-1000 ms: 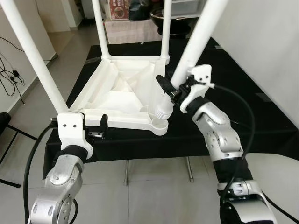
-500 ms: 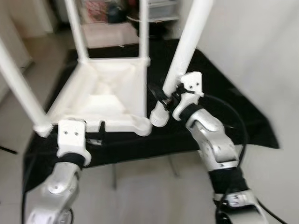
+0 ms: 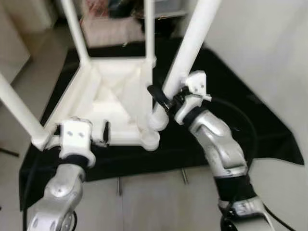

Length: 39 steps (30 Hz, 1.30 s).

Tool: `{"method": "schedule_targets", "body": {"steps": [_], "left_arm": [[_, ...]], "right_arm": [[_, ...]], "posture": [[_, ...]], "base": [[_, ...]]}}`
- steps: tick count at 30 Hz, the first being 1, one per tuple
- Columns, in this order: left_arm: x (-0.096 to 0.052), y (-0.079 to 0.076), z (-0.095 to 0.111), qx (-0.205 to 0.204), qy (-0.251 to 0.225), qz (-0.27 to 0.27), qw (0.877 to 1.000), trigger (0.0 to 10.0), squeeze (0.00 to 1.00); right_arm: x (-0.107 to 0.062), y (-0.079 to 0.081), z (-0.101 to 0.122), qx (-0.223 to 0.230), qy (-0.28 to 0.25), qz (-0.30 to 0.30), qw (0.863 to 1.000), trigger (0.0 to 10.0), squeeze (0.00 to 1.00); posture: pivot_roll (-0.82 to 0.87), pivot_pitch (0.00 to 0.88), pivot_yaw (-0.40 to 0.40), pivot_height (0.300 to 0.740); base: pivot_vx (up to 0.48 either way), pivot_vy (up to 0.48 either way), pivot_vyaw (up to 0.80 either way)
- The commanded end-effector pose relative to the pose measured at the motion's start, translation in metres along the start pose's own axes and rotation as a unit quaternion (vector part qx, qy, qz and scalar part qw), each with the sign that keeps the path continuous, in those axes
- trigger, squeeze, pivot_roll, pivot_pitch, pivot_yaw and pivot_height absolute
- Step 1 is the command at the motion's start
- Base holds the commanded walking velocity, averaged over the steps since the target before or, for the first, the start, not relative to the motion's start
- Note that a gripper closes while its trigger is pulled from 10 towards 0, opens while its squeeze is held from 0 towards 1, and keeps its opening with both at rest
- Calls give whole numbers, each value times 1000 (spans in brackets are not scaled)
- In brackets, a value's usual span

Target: Building children table

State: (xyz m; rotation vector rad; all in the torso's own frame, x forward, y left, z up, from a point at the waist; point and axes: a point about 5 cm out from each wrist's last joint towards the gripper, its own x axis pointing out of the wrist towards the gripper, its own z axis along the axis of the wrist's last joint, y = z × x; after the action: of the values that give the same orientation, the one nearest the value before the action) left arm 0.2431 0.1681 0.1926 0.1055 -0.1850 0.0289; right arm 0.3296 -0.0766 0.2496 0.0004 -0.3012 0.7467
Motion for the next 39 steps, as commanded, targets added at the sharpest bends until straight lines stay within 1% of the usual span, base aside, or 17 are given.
{"method": "schedule_targets", "body": {"steps": [1, 5, 7, 9, 10, 12, 15, 18, 21, 24, 26, 29, 31, 32, 34, 35, 39], "left_arm": [[-1, -3, 1, 3, -2, -7, 1000, 10000, 0], [-3, -7, -1, 4, 0, -14, 1000, 10000, 0], [-5, -10, -4, 10, 7, -21, 1000, 10000, 0], [-8, -15, -8, 3, 20, -38, 999, 10000, 0], [-8, -15, -8, 3, 20, -38, 999, 10000, 0], [-13, -21, -16, 18, 43, -61, 997, 10000, 0], [-30, -36, -26, 21, 68, -108, 992, 10000, 0], [-36, -39, -28, 25, 76, -115, 990, 10000, 0], [-47, -42, -31, 46, 88, -119, 988, 10000, 0], [-51, -42, -31, 51, 89, -116, 988, 10000, 0], [-57, -41, -25, 51, 82, -116, 989, 10000, 0], [-59, -42, -24, 49, 81, -122, 988, 10000, 0], [-63, -46, -22, 38, 81, -141, 986, 10000, 0], [-72, -52, -20, 16, 84, -179, 980, 10000, 0], [-72, -52, -20, 16, 84, -179, 980, 10000, 0], [-77, -55, -19, 10, 82, -203, 976, 10000, 0], [-76, -59, -17, 18, 71, -222, 972, 10000, 0]], "right_arm": [[-4, -5, 3, -4, -2, -8, 1000, 10000, 0], [-6, -7, 4, -3, 9, 11, 1000, 10000, 0], [-7, -8, 6, -3, 15, 43, 999, 10000, 0], [-12, -6, 9, -11, 25, 104, 994, 10000, 0], [-12, -6, 9, -11, 25, 104, 994, 10000, 0], [-17, -4, 11, 6, 34, 157, 987, 10000, 0], [-26, 0, 19, 9, 35, 239, 970, 10000, 0], [-27, -1, 20, -3, 40, 256, 966, 10000, 0], [-27, -2, 23, -14, 49, 285, 957, 10000, 0], [-27, -2, 23, -15, 52, 295, 954, 10000, 0], [-26, -2, 24, -17, 64, 329, 942, 10000, 0], [-26, -3, 25, -16, 66, 338, 939, 10000, 0], [-26, -5, 26, -17, 69, 344, 936, 10000, 0], [-25, -10, 30, -20, 73, 354, 932, 10000, 0], [-25, -10, 30, -20, 73, 354, 932, 10000, 0], [-24, -14, 33, -23, 75, 363, 929, 10000, 0], [-20, -18, 34, -22, 77, 364, 928, 10000, 0]], "posture": [[-45, 111, 41, 740], [-44, 112, 43, 740], [-43, 112, 43, 740], [-40, 113, 44, 740], [-40, 113, 44, 740], [-40, 114, 45, 740], [-37, 125, 48, 740], [-33, 129, 49, 740], [-22, 141, 47, 740], [-14, 152, 48, 740], [0, 180, 48, 740], [0, 186, 48, 740], [0, 194, 47, 740], [1, 214, 51, 740], [1, 214, 51, 740], [2, 223, 49, 740], [3, 239, 45, 740]], "base": [[262, 0, 0], [268, 0, 0], [251, 0, 0], [0, 0, 0], [0, 0, 0], [0, 0, 0], [0, 0, 0], [0, 0, 0], [0, 480, 0], [0, 480, 0], [0, 0, 0], [0, 0, 0], [0, 0, 0], [0, 0, 0], [0, 0, 0], [0, 0, 0], [0, 0, 0]]}}
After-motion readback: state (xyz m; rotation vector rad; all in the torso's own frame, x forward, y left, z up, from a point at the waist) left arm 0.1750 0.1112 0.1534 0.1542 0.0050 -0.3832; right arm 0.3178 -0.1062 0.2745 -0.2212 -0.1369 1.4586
